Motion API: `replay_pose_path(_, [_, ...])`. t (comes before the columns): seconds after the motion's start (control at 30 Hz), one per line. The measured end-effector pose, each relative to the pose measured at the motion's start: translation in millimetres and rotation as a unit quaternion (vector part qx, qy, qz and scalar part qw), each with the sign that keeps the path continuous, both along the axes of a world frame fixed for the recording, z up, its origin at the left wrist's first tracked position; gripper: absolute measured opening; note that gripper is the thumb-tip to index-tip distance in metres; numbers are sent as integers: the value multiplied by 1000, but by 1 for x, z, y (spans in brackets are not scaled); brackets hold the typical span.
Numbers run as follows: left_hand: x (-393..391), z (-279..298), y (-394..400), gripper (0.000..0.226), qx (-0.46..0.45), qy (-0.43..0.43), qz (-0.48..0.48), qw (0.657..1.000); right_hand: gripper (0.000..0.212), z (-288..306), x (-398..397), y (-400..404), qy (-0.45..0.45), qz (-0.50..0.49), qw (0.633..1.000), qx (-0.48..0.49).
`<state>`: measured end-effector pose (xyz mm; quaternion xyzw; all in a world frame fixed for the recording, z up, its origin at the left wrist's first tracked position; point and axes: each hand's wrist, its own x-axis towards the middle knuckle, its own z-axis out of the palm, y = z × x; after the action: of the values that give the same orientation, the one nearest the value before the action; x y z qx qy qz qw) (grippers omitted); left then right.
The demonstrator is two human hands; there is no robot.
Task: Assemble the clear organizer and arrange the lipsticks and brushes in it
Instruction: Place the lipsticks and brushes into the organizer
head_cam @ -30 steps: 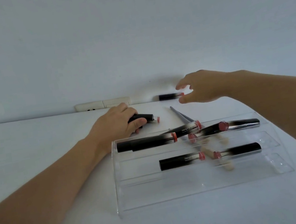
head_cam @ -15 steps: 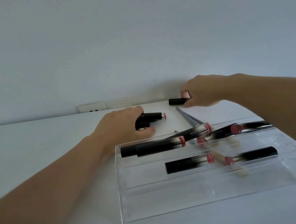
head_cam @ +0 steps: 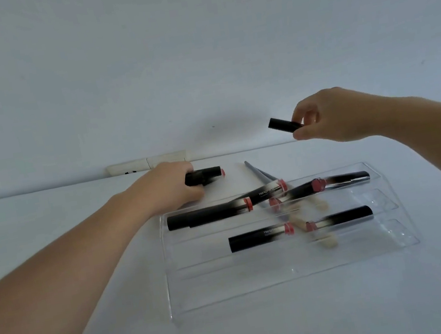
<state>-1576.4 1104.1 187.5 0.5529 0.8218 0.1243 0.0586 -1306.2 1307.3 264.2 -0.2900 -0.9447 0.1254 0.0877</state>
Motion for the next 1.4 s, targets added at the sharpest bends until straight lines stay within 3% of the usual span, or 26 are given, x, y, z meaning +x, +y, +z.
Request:
replay_pose_path(0.2, [-5, 5, -25, 18, 68, -15, 42, 997, 6, 6, 50, -38, 131, 22, 991, -8])
replay_pose_path(0.33, [-7, 25, -72, 21, 234, -71, 76, 967, 11, -4, 78, -69, 168, 63, 984, 13])
replay_pose_path(0.47, [38, 55, -102, 22, 344, -53, 22, 937, 17, -15, 88, -93, 162, 101, 981, 45])
replay_pose_path(0.63, [113, 51, -109, 23, 303, 56, -99, 946, 21, -39, 104, -102, 156, 86, 980, 89])
replay_pose_path(0.83, [126, 23, -102, 21, 285, 181, -172, 925, 28, -60, 108, -102, 156, 68, 975, 143])
replay_pose_path(0.97, [125, 17, -104, 34, 286, 212, -174, 918, 31, -69, 110, -103, 169, 60, 971, 161])
replay_pose_path(1.2, [121, 7, -102, 19, 297, 255, -168, 905, 33, -82, 108, -107, 208, 51, 960, 181])
replay_pose_path(1.4, [118, 9, -98, 34, 288, 283, -194, 894, 34, -89, 107, -109, 228, 40, 955, 186])
